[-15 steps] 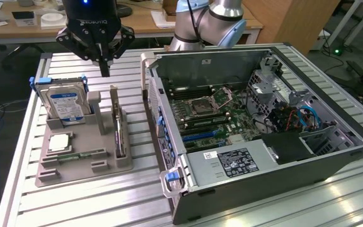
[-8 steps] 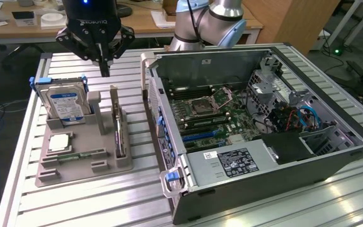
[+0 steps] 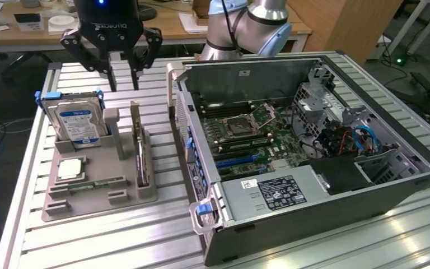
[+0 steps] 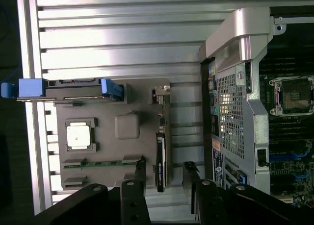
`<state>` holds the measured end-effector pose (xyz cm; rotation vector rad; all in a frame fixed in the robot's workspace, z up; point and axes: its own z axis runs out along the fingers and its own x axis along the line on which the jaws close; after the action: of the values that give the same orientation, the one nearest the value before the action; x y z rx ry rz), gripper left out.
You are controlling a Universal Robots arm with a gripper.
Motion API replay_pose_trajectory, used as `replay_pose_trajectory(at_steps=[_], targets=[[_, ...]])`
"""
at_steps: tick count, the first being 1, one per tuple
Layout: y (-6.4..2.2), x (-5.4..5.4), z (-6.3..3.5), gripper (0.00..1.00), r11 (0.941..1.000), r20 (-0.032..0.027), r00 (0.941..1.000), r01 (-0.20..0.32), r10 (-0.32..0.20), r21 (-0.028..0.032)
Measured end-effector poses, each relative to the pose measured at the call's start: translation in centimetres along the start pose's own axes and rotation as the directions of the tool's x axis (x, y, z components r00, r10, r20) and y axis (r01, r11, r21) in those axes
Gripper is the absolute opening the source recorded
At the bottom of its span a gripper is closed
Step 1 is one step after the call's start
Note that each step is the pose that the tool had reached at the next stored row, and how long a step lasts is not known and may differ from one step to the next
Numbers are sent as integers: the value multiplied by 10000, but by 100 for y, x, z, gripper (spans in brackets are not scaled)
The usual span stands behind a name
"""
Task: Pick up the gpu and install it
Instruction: 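Pick up the gpu and move the gpu toward the slot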
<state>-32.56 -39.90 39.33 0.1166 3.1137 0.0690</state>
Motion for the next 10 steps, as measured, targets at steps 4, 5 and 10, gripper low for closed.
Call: replay_pose_trajectory(at_steps=[4,5,10], targets=[[0,0,0,47,10000,1,10000,0,0,0],[0,0,0,47,10000,0,10000,11,-11,1],[-1,1,10,47,9998,-65,9997,216,-216,-3]])
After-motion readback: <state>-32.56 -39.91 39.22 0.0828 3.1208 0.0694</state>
